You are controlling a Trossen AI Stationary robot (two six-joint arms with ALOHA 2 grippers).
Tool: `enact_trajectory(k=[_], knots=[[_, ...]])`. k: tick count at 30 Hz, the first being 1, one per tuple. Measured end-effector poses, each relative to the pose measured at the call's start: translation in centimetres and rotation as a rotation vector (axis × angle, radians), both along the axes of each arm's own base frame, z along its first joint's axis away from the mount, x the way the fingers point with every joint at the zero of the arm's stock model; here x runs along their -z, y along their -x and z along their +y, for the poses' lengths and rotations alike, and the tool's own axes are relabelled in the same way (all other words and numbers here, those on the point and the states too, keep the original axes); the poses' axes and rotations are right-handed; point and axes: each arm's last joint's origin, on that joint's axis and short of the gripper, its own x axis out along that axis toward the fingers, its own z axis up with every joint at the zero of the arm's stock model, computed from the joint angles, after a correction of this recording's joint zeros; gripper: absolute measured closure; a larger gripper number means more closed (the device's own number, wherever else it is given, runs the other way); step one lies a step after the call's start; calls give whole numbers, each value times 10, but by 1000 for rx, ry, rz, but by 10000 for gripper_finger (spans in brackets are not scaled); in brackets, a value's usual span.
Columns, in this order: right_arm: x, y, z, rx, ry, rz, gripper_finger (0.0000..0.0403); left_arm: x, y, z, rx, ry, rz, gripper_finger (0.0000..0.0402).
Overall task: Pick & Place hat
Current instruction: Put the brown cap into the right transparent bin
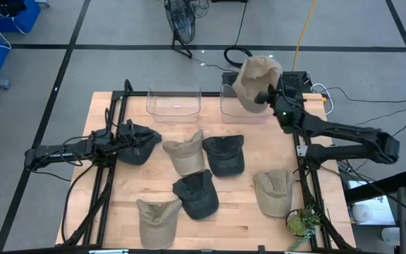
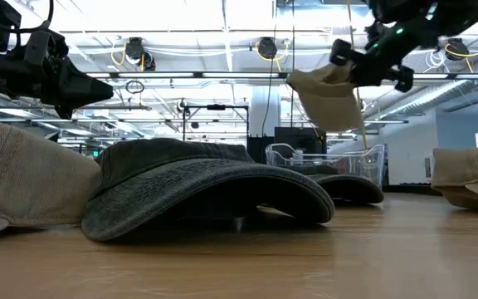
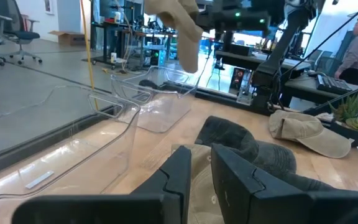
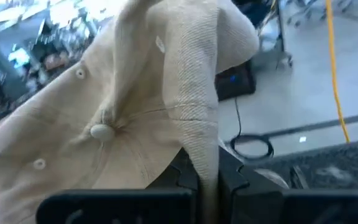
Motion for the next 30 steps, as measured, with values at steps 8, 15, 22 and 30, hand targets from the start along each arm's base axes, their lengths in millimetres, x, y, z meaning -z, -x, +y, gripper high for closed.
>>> enact_trajectory(k=[8, 15, 22, 30], knots=[[49, -21, -18, 61, 56, -51, 400, 0, 0, 0, 0, 0, 0, 334], [78, -16, -25, 135, 53, -17, 400, 0, 0, 0, 0, 0, 0, 334], [101, -16, -24, 90, -9, -17, 399, 0, 0, 0, 0, 0, 0, 334], [105, -19, -23, -22, -23, 56, 382, 0, 0, 0, 0, 0, 0, 334]])
